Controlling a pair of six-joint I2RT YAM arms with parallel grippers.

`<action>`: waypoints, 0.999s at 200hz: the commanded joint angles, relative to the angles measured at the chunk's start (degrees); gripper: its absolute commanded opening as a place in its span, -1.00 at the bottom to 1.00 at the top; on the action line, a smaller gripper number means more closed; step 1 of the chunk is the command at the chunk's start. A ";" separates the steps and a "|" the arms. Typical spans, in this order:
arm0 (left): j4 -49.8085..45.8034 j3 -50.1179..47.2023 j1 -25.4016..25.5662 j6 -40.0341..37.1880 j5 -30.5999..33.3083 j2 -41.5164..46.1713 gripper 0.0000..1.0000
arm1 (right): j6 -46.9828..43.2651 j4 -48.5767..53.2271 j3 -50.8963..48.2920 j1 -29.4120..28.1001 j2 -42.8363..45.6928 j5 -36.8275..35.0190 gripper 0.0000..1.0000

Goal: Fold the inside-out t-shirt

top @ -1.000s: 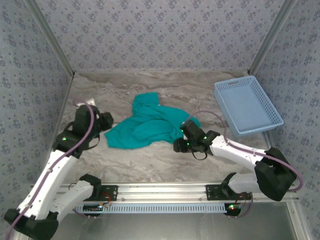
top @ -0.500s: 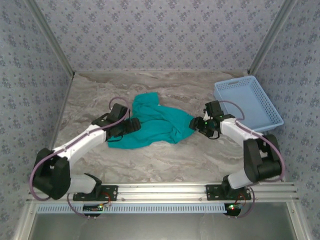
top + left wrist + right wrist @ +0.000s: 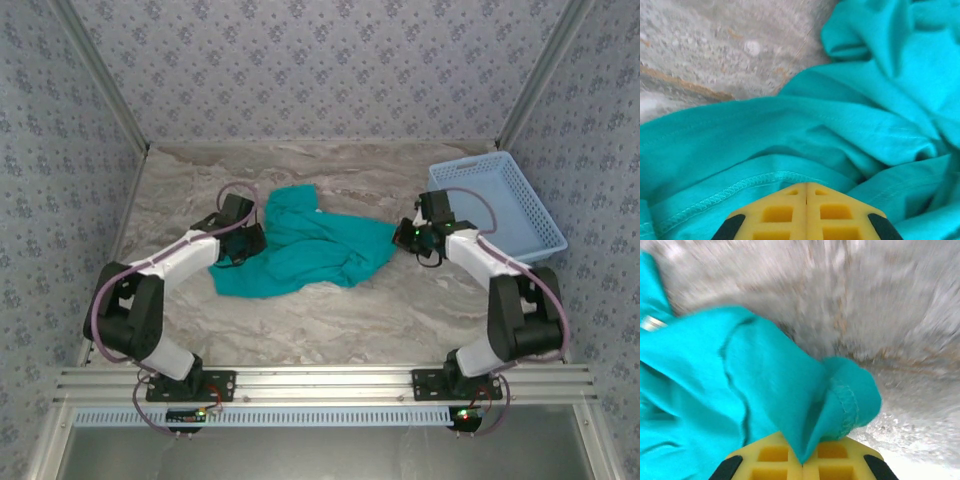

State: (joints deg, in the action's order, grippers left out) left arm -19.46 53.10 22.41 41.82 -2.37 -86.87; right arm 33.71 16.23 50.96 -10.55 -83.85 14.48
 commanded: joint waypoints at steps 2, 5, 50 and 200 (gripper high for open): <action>-1.73 3.81 -0.18 -2.29 -5.65 3.24 -0.41 | -0.19 6.57 4.34 1.47 7.47 -5.78 -1.00; -1.84 3.84 -0.04 -2.27 -6.26 3.25 -0.20 | -0.12 7.22 4.78 1.53 8.29 -6.46 -1.00; 2.39 1.06 4.99 0.15 -8.43 0.37 0.34 | 1.82 14.81 8.39 1.47 15.70 -15.38 -1.00; -8.68 18.92 -5.70 -11.00 -8.26 6.10 -1.00 | 3.22 11.13 10.74 5.19 14.64 -17.42 -1.00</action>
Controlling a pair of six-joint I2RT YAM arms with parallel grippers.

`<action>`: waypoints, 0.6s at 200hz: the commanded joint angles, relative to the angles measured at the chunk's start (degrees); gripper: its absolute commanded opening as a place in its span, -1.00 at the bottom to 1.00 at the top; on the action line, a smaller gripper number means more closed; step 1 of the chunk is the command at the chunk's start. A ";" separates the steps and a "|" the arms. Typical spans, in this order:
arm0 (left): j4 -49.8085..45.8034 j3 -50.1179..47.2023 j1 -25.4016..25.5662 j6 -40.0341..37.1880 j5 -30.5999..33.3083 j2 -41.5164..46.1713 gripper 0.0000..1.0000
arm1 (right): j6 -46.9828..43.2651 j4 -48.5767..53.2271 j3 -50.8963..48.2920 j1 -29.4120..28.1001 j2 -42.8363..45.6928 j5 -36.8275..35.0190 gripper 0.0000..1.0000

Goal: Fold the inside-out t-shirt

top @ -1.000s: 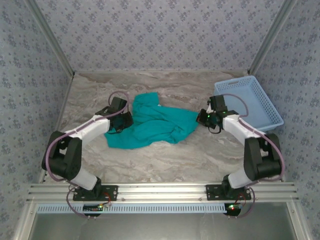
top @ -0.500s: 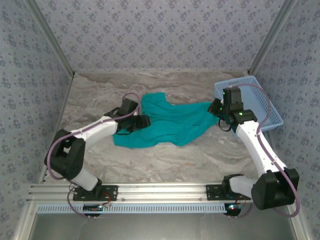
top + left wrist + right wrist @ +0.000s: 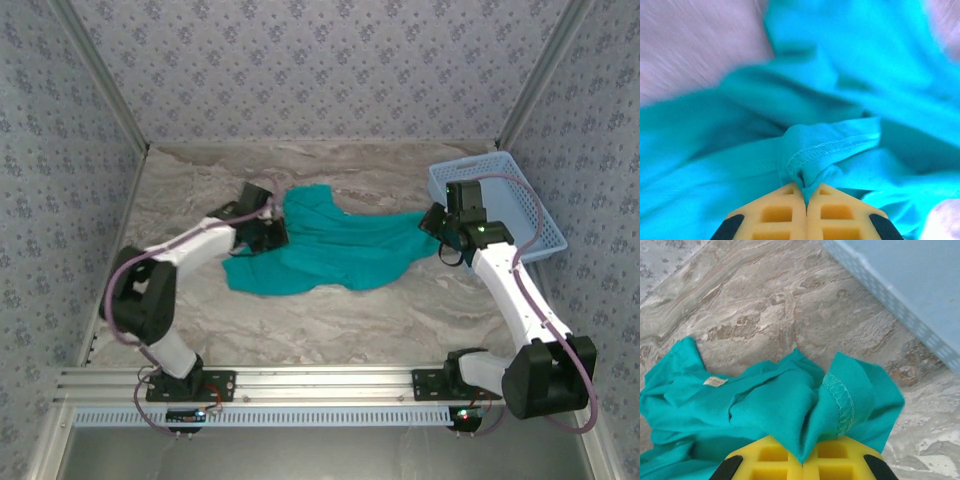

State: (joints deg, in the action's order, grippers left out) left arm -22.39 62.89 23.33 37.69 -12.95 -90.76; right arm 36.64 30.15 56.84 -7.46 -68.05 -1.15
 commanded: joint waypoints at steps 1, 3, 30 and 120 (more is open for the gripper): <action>-5.96 9.64 -6.80 -7.16 2.49 10.12 -1.00 | 0.24 -2.94 5.17 2.15 -1.40 -1.68 -1.00; -6.41 10.70 -7.20 -7.76 2.84 10.51 -1.00 | 0.11 -3.11 5.60 2.36 -1.81 -1.38 -1.00; -11.53 28.92 -9.61 -15.01 4.01 9.13 -1.00 | -0.12 -4.69 19.18 3.71 -8.46 1.40 -1.00; -6.61 12.15 -7.59 -11.35 14.71 31.61 -1.00 | -6.17 1.61 27.17 -0.72 3.59 -0.66 -1.00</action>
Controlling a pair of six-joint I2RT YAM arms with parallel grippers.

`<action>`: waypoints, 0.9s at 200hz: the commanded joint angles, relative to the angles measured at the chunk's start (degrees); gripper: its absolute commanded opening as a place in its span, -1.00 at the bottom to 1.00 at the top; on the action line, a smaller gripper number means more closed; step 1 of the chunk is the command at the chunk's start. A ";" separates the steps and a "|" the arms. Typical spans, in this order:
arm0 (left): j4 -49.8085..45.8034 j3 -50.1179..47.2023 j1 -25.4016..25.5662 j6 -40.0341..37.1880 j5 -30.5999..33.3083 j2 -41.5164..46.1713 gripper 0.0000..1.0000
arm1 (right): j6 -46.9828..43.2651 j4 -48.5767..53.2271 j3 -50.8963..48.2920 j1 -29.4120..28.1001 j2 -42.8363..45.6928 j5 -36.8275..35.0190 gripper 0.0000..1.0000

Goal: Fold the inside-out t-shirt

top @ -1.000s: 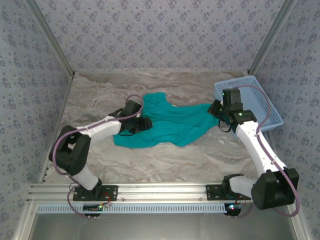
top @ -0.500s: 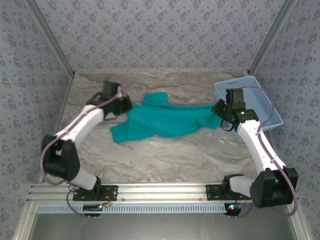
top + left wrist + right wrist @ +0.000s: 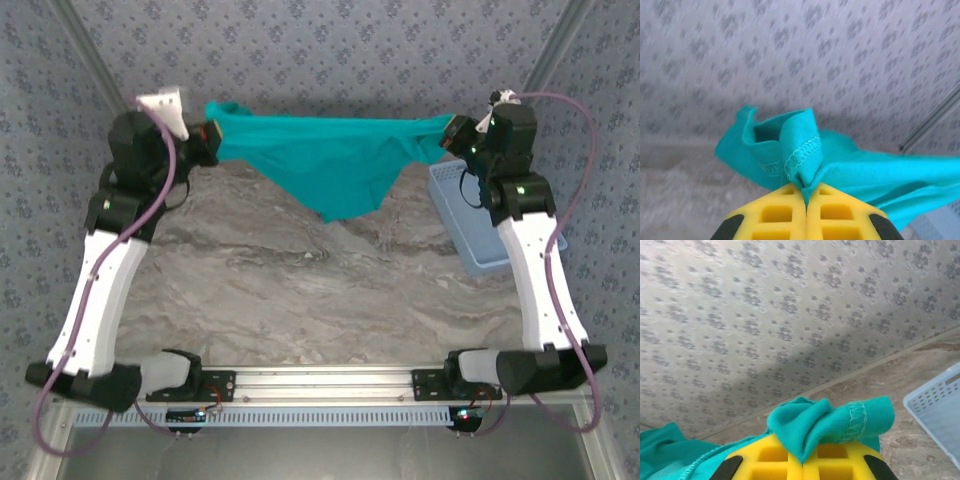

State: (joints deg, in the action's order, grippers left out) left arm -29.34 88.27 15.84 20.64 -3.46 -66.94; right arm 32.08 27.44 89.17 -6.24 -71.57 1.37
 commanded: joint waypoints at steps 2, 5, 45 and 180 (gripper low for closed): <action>0.27 -14.40 -0.10 6.35 5.22 8.60 -1.00 | -1.58 4.60 -5.74 -2.13 7.91 -3.49 -1.00; 0.13 -15.90 0.03 7.13 5.16 9.71 -1.00 | -1.51 5.04 -6.55 -2.58 8.99 -3.94 -1.00; -3.18 -14.18 3.94 4.98 8.98 16.47 -1.00 | -2.92 9.91 -5.68 -6.10 17.09 -9.72 -1.00; -4.26 22.34 -2.68 -2.04 8.23 -23.82 -1.00 | -7.85 8.74 38.07 -0.08 -27.97 -0.09 -1.00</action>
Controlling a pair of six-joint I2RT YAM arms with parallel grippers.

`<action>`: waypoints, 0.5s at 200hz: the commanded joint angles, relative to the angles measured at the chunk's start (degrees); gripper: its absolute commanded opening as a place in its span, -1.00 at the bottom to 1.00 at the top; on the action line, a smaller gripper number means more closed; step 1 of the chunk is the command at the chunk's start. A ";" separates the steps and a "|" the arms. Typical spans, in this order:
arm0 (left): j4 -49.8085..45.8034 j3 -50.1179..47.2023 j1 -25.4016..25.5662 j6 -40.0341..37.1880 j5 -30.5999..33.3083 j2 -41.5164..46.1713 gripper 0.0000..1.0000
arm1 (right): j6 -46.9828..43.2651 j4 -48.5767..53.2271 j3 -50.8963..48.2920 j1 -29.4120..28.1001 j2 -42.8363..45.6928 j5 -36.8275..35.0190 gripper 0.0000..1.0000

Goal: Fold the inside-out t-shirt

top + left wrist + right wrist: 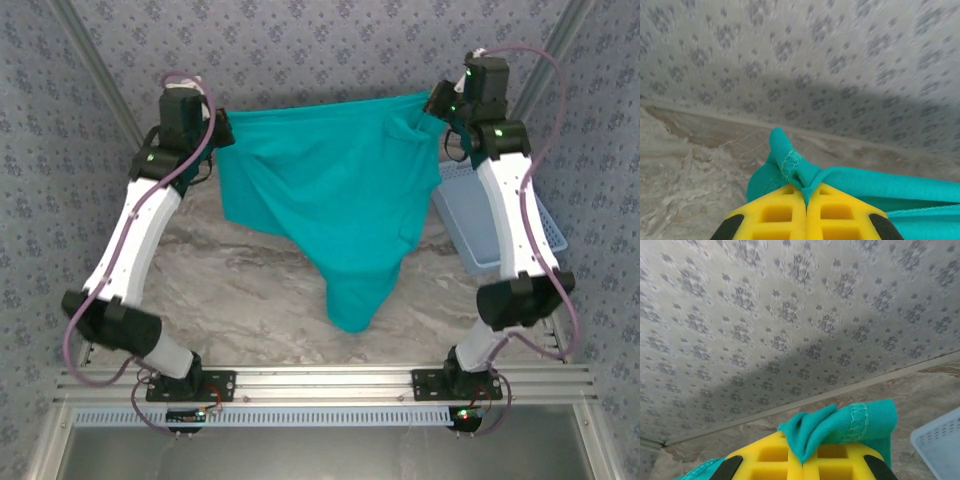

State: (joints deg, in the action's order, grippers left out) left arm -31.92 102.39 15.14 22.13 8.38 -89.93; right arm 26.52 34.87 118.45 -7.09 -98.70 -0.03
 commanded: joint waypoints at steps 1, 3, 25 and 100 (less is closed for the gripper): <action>-1.80 8.51 -2.01 -3.60 -3.84 -0.97 -1.00 | -2.33 1.37 9.06 0.77 -1.00 1.42 -1.00; -2.11 8.90 -2.08 -3.87 -4.15 -1.31 -1.00 | -2.41 1.48 9.60 0.81 -1.16 1.54 -1.00; -5.61 16.93 -2.57 -5.15 -5.68 -3.95 -1.00 | -3.95 2.86 14.13 0.85 -1.43 2.61 -1.00; 5.95 -23.84 -2.66 1.11 -7.70 17.93 -1.00 | -1.73 -5.01 -23.65 -4.39 20.86 1.20 -1.00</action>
State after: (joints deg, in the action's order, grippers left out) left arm -32.03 98.96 13.13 18.94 1.63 -79.24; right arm 23.99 34.09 111.46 -8.67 -84.90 2.81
